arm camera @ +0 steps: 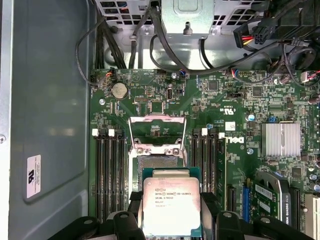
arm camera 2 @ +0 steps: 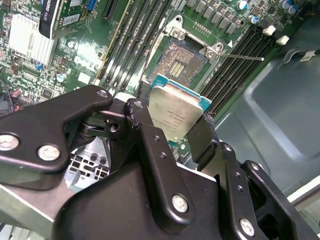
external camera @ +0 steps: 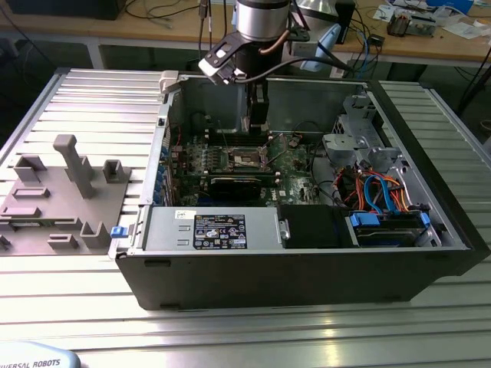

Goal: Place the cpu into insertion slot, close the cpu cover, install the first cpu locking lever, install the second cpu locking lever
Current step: 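Place the cpu into insertion slot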

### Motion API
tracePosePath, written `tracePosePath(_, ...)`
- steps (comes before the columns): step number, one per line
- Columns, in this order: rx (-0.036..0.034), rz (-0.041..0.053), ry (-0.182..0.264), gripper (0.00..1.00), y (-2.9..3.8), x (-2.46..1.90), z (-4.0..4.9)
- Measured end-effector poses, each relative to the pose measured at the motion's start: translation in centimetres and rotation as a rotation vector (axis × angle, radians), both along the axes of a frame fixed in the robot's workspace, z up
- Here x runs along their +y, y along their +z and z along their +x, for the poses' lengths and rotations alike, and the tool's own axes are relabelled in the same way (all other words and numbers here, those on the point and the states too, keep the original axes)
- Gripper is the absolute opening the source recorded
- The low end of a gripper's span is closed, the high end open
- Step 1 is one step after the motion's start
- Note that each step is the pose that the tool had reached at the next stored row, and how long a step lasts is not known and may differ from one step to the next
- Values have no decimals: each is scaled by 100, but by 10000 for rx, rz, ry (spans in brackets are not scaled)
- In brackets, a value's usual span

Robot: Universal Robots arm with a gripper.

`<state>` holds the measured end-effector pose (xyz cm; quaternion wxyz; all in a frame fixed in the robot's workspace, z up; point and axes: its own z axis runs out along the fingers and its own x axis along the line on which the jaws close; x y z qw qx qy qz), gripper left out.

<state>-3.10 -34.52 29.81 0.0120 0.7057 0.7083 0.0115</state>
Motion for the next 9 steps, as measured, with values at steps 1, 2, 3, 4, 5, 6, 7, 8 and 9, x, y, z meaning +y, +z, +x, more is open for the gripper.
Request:
tracePosePath(1, 0, 0, 0, 54, -2, 0, 0)
tracePosePath(2, 0, 1, 0, 54, -5, 0, 0)
tracePosePath(3, -1, 1, 0, 54, -8, 0, 0)
tracePosePath(4, 0, 0, 0, 54, -10, 0, 0)
tracePosePath(5, 0, 0, 0, 54, -12, 0, 0)
tracePosePath(6, -1, 0, 1, 54, -15, 0, 0)
tracePosePath(7, -1, 1, 0, 54, -17, 0, 0)
tracePosePath(8, 0, 0, 1, 54, -20, 0, 0)
tracePosePath(9, 0, 0, 1, 54, -22, 0, 0)
